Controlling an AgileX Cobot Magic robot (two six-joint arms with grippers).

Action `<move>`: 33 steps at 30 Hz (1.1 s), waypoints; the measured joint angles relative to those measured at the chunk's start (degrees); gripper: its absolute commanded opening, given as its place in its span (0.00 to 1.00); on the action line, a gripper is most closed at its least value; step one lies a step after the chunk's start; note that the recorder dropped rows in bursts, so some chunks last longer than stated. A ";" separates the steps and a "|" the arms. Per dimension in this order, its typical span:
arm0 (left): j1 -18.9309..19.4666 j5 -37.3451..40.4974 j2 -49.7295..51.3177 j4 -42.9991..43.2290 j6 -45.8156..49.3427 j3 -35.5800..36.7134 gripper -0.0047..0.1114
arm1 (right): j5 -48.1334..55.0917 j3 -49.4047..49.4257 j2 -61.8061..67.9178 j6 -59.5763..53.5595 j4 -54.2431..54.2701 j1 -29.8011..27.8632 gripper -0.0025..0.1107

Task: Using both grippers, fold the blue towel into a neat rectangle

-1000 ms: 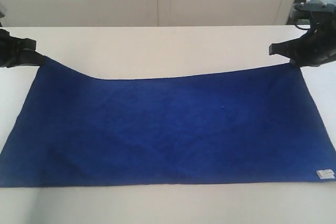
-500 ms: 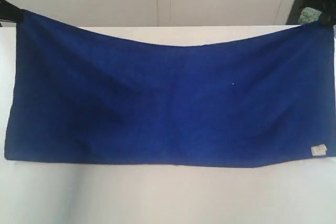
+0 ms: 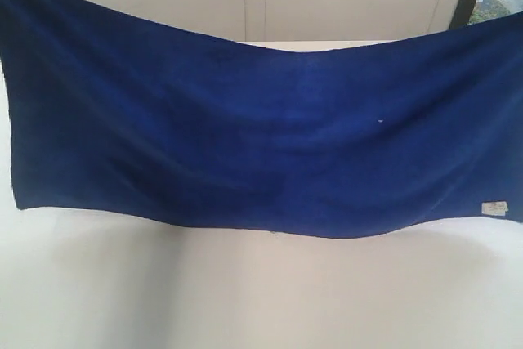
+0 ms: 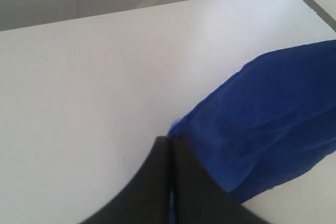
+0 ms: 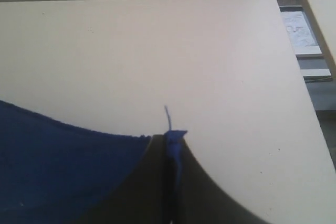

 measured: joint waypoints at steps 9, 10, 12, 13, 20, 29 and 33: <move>0.00 0.34 -4.22 0.55 -0.09 2.15 0.04 | 0.00 1.38 -5.40 0.00 0.00 0.00 0.02; 0.00 0.34 -4.53 0.74 -0.09 2.15 0.04 | 0.00 1.38 -5.64 -0.12 0.00 0.00 0.02; 0.00 0.34 -4.56 1.19 -0.09 2.15 0.04 | 0.00 1.38 -6.01 -0.53 0.00 0.00 0.02; 0.00 0.34 -4.65 1.47 -0.09 2.15 0.04 | 0.00 1.38 -6.01 -0.65 0.00 0.00 0.02; 0.00 -0.99 -4.91 3.18 -0.92 2.15 0.04 | -0.87 1.38 -6.12 -1.02 -0.31 0.00 0.02; 0.00 10.53 -24.14 19.40 -13.58 2.15 0.04 | 16.37 1.46 -25.04 -3.10 -0.45 0.00 0.02; 0.00 14.67 -27.85 23.88 -17.72 2.15 0.04 | 20.03 1.46 -30.59 -3.10 -3.34 0.00 0.02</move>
